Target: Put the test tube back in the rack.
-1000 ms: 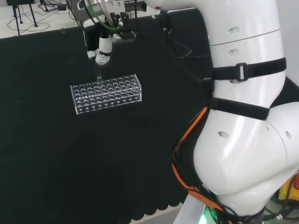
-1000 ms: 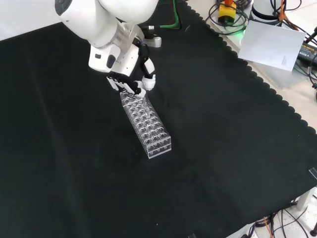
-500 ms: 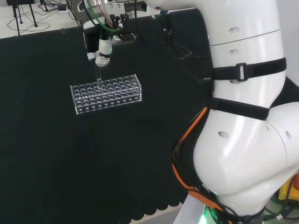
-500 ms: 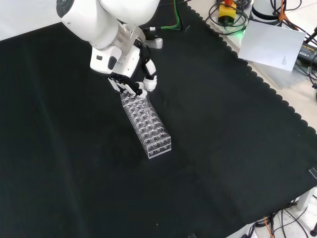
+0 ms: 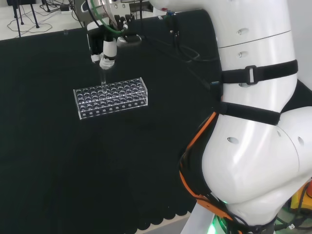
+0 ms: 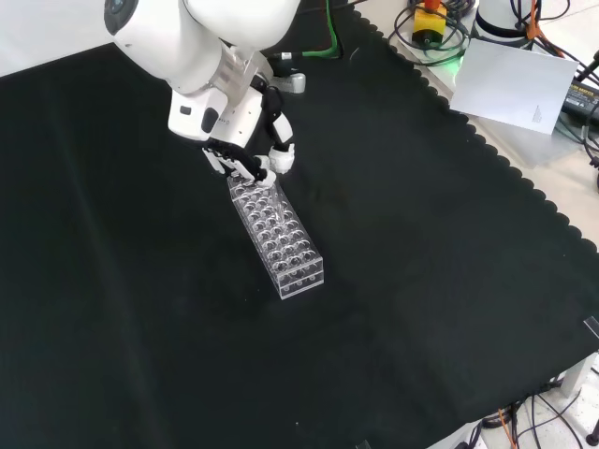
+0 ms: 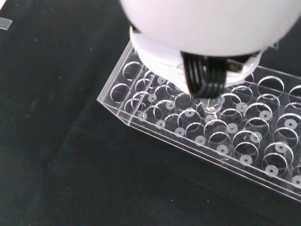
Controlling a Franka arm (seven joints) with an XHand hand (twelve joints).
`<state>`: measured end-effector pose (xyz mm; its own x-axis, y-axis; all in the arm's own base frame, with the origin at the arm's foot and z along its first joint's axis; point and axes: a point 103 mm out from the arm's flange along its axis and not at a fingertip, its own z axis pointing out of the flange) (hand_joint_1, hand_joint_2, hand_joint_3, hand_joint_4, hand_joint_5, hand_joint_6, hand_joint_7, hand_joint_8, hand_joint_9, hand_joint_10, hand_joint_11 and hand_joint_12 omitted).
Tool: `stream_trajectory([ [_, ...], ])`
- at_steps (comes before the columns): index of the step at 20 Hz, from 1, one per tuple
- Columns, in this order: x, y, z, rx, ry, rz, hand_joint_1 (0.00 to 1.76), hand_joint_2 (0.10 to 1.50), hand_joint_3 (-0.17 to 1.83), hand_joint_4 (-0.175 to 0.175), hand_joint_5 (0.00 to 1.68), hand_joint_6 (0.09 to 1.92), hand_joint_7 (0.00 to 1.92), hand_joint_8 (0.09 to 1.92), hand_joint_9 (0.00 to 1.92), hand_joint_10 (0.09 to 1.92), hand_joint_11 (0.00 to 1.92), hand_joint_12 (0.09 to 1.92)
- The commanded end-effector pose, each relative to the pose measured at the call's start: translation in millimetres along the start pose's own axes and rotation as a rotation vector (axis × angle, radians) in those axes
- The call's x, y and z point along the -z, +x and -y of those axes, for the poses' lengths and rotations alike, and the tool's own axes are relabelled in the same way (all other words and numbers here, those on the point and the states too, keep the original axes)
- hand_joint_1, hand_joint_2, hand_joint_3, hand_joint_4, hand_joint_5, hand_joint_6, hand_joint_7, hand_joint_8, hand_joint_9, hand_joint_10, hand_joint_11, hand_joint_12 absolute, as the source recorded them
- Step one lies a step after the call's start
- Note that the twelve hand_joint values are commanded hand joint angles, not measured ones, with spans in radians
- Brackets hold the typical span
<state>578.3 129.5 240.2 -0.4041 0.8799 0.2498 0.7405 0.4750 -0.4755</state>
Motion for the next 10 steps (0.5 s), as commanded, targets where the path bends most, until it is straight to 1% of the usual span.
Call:
stream_trajectory([
  [1, 0.6, -1.9, -0.8, -0.001, -0.001, 0.004, 1.45, 0.43, 0.88, -0.175, 1.49, 0.32, 1.60, 0.34, 1.53, 0.19, 1.15, 1.15],
  [10, 0.1, -4.1, -1.6, -0.005, 0.008, 0.012, 1.45, 0.43, 0.88, -0.175, 1.49, 0.32, 1.60, 0.34, 1.53, 0.19, 1.15, 1.15],
])
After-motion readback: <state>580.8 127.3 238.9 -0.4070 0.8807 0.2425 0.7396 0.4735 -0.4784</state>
